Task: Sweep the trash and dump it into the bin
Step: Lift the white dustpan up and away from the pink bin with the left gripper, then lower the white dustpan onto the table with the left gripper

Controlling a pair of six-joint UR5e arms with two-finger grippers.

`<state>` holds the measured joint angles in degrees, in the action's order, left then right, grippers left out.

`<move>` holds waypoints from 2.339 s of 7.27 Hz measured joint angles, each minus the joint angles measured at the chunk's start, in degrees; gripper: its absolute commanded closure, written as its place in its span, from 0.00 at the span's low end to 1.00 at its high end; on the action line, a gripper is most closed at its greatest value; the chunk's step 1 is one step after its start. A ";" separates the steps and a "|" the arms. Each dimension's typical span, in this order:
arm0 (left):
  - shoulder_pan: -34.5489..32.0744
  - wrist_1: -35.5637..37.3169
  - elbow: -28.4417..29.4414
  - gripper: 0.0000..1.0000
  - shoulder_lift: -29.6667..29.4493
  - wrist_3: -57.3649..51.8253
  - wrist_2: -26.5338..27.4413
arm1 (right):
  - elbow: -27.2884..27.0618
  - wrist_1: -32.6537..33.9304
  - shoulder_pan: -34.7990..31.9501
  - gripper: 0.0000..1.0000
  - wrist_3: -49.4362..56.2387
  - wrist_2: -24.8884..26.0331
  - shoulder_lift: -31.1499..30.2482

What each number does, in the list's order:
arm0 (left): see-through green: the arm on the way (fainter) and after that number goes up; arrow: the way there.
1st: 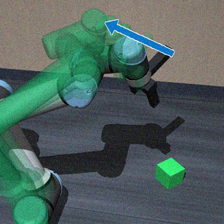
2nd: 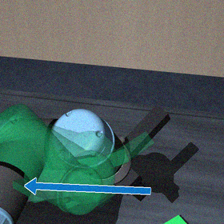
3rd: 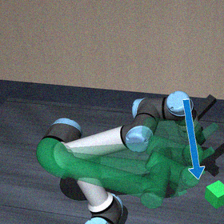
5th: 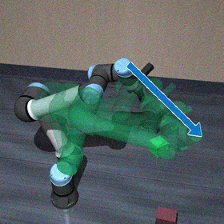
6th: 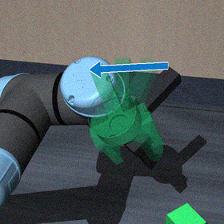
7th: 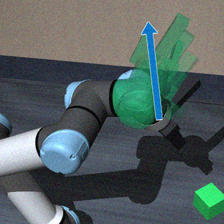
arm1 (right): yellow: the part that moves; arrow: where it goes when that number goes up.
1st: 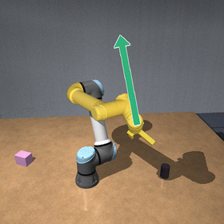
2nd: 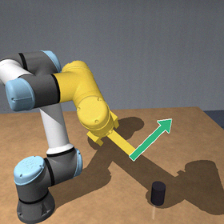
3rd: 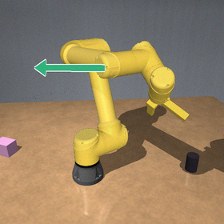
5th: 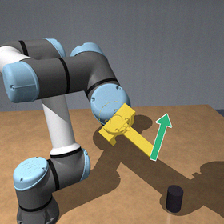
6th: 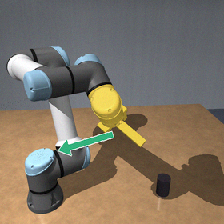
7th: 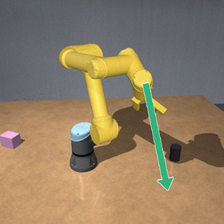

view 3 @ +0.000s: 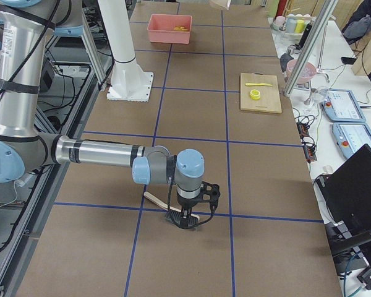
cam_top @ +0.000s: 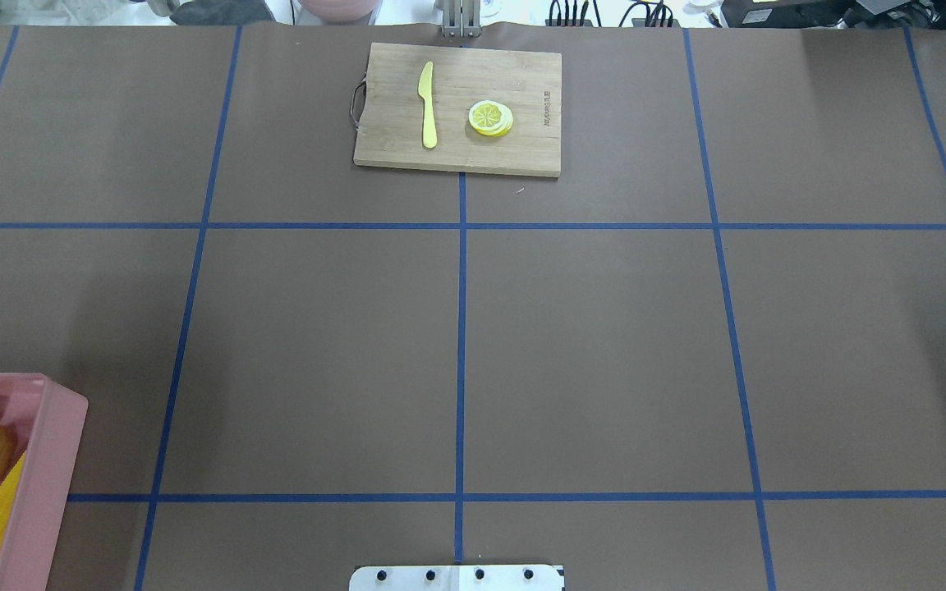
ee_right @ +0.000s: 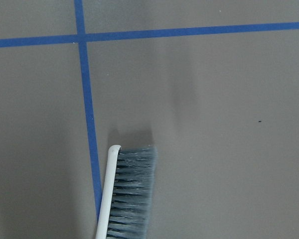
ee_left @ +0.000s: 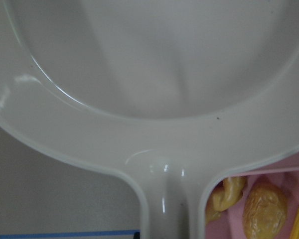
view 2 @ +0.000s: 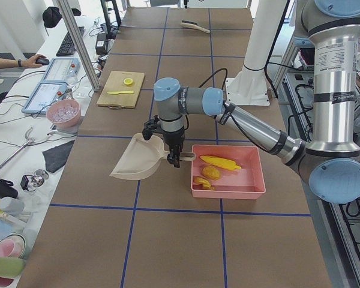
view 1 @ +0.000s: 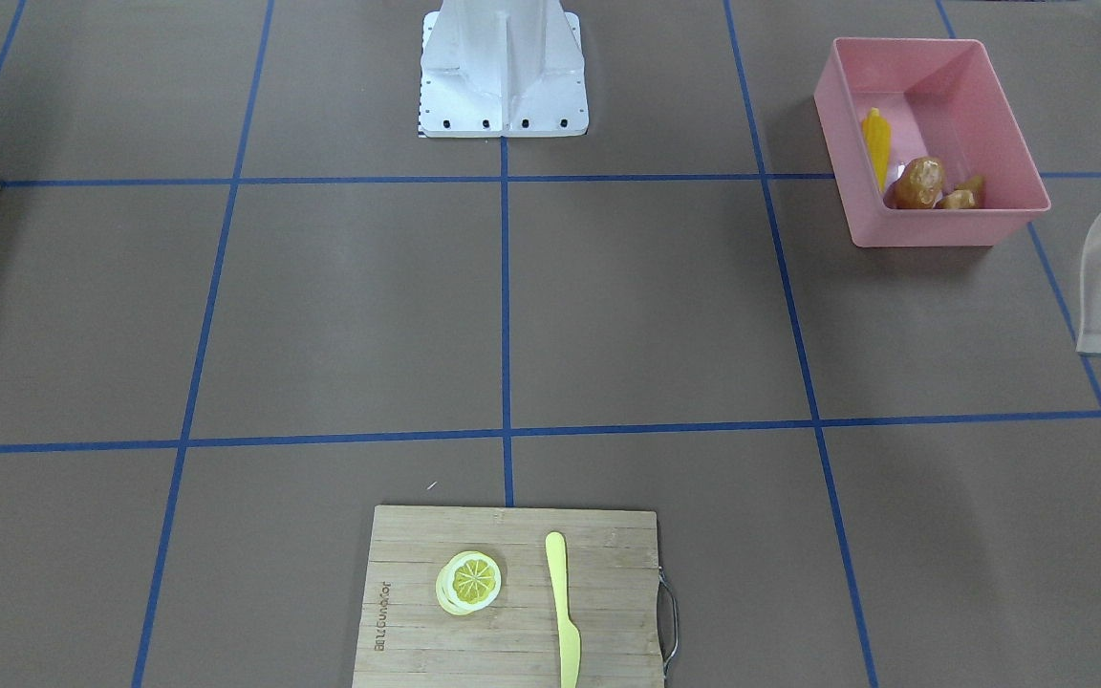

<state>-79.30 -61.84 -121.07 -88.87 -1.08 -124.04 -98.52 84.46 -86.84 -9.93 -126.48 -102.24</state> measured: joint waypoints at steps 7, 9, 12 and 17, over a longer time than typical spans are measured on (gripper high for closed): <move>8.95 10.34 3.40 1.00 -17.66 -11.60 -0.24 | -0.01 0.00 0.00 0.00 0.00 -0.09 0.02; 13.64 9.09 2.33 1.00 -19.26 -13.62 -0.13 | 0.00 0.00 0.00 0.00 0.00 -0.14 0.01; 17.72 -0.08 1.16 1.00 -19.31 -27.26 0.05 | 0.06 0.00 0.00 0.00 0.00 -0.09 0.01; 31.56 -6.90 -1.77 1.00 -18.39 -30.90 4.57 | 0.08 0.00 0.00 0.00 0.00 0.08 0.02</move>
<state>-47.74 -68.75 -122.84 -107.26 -31.97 -119.47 -98.44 84.46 -86.84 -9.93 -126.40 -102.22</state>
